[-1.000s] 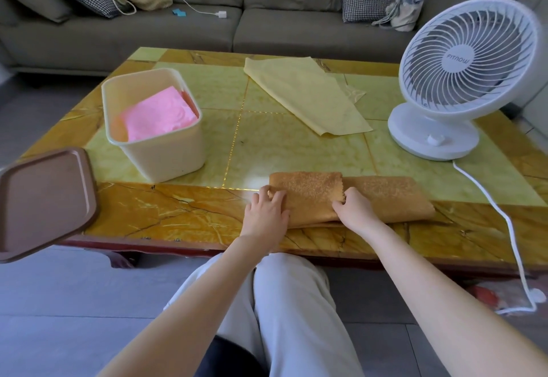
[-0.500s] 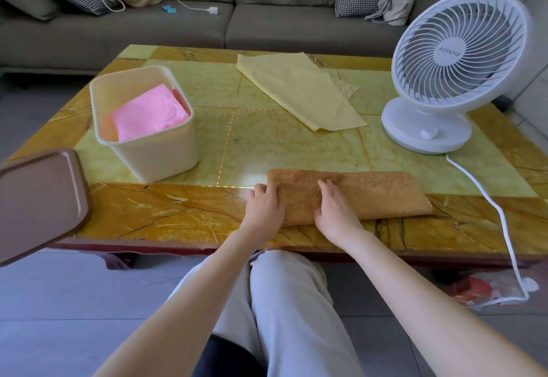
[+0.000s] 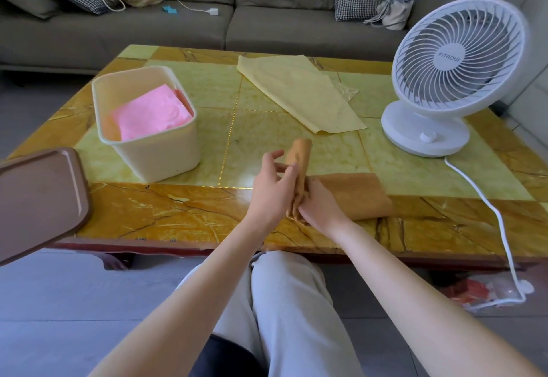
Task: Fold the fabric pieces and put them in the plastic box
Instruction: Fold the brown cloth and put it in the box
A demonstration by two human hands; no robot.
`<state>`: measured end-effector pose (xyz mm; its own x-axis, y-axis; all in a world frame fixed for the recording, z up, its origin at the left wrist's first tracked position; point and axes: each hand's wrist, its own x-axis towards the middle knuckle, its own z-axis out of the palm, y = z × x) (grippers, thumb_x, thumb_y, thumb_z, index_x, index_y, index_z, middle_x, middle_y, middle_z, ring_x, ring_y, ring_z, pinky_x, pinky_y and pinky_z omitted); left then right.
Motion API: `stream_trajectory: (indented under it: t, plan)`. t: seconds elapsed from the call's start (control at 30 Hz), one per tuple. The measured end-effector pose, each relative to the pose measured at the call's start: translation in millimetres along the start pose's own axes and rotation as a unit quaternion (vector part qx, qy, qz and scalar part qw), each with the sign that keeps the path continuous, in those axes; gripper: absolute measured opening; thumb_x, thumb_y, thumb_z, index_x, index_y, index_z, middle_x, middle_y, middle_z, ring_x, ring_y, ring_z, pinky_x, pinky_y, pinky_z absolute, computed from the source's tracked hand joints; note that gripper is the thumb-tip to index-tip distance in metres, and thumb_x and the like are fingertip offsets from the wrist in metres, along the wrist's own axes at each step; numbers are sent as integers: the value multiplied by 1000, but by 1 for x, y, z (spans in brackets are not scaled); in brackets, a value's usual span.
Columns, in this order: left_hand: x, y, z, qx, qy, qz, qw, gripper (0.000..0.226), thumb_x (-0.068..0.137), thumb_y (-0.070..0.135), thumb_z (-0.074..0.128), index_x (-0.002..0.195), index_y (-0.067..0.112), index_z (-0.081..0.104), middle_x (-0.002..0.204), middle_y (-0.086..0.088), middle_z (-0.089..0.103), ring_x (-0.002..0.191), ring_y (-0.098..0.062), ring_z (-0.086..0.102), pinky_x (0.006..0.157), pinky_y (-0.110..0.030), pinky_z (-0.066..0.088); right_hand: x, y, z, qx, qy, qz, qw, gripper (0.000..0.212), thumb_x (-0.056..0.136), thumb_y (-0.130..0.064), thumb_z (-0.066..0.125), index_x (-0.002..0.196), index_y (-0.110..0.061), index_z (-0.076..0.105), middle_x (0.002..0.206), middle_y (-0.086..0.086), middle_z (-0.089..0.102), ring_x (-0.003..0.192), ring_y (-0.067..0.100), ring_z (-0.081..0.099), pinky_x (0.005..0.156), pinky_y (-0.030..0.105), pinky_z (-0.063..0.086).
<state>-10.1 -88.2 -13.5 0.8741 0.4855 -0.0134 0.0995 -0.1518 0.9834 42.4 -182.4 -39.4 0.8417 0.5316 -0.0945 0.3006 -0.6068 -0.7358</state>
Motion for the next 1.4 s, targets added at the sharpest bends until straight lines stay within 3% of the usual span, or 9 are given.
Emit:
stream_trajectory:
  t: [0.13,0.27,0.4,0.53,0.57,0.6,0.77,0.97,1.4]
  plan:
    - [-5,7,0,-32,-6,31,999,30,95,27,44,124,25,46,113,3,61,97,-13,59,61,-11,48,3,-16,-4,184,35,81,979,24,98,-9,38,108,-8,60,101,12,68,87,22,66,75,32,56]
    - [-1,0,8,23,-42,14,999,30,96,28,44,124,19,45,117,-1,59,99,-20,60,90,-36,50,2,1,-25,343,52,178,921,41,101,-41,30,99,-18,64,80,-1,72,72,13,71,57,26,56]
    - [-3,-17,25,89,-127,17,988,36,90,29,56,123,18,45,118,6,53,90,-3,56,75,-17,47,5,29,-42,204,56,211,954,59,90,-62,38,104,-12,66,98,6,67,94,21,63,75,31,49]
    - [-5,-38,31,249,-202,74,944,43,83,18,63,123,16,47,121,-1,48,106,-17,51,89,-27,41,5,51,-52,125,76,201,969,45,90,-48,43,66,-11,51,74,12,52,77,27,54,67,32,40]
    - [-5,-42,30,285,-206,91,932,45,82,16,63,124,16,47,120,-2,48,108,-19,49,92,-30,40,6,55,-53,110,72,199,971,49,91,-49,41,67,-7,53,79,-5,38,79,30,56,71,34,43]
    - [-5,-45,29,312,-211,102,921,46,81,14,61,124,16,47,118,-2,48,108,-20,47,94,-33,39,7,59,-54,94,73,200,973,57,91,-51,41,73,-1,59,109,25,59,82,33,59,78,37,47]
    - [-5,-54,25,355,-225,122,899,47,77,4,57,121,17,51,118,-1,51,107,-22,44,93,-31,35,8,68,-50,-6,40,153,987,52,89,-47,55,76,3,66,76,16,65,77,30,62,72,38,49]
    - [-4,-62,19,440,-154,143,873,42,78,9,58,117,24,51,121,3,45,117,-20,33,99,-33,22,12,84,-49,9,85,133,987,37,95,-31,54,111,0,64,112,13,65,109,28,58,86,31,42]
    - [6,-62,6,476,-137,130,859,32,82,2,51,110,15,55,114,-2,55,110,-22,44,88,-30,37,15,84,-43,-31,112,137,984,41,97,-42,42,76,-10,55,72,0,56,71,20,54,58,25,37]
